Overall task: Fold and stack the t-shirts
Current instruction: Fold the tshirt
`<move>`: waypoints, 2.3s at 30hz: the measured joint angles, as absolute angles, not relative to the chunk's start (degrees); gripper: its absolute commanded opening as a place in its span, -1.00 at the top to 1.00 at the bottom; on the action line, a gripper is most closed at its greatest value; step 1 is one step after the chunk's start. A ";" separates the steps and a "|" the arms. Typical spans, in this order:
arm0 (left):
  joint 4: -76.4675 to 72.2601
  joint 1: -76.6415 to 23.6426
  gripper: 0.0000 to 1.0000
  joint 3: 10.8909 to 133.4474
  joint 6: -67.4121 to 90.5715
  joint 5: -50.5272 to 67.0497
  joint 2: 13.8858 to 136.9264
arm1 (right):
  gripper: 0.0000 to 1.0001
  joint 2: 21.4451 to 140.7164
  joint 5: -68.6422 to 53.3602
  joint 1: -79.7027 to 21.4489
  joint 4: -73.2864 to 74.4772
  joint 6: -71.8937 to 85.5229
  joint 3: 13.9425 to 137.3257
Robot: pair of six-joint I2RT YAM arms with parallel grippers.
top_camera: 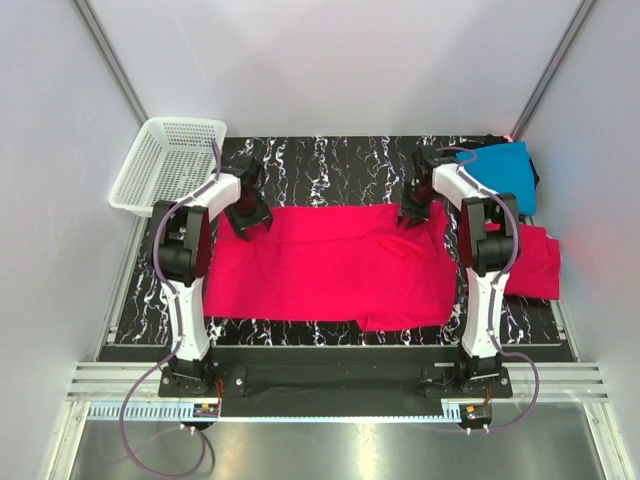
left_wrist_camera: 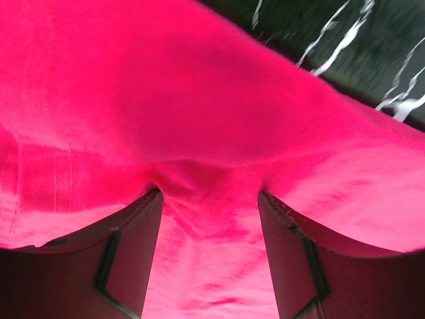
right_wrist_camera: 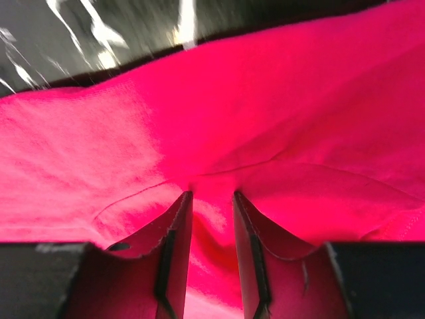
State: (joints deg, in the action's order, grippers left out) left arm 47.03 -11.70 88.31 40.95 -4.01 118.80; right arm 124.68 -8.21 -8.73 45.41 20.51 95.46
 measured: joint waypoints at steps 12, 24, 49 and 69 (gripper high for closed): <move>51.09 -8.99 -0.29 105.75 40.40 -1.67 129.54 | 0.28 148.18 -8.99 -7.38 59.42 18.09 137.27; 40.40 -8.58 -0.42 92.90 37.74 0.60 119.20 | 0.22 139.15 -6.79 -7.01 55.35 13.47 127.94; 26.15 -16.82 -0.44 61.52 40.62 4.82 92.18 | 0.36 115.37 -6.74 -11.60 34.04 15.86 84.93; 23.75 -16.84 -0.44 61.25 40.56 6.11 92.33 | 0.22 117.84 -0.62 -11.57 31.14 18.17 85.73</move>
State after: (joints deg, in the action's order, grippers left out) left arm 23.75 -16.84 61.25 40.56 6.11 92.33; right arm 117.84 -0.62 -11.57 31.14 18.17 85.73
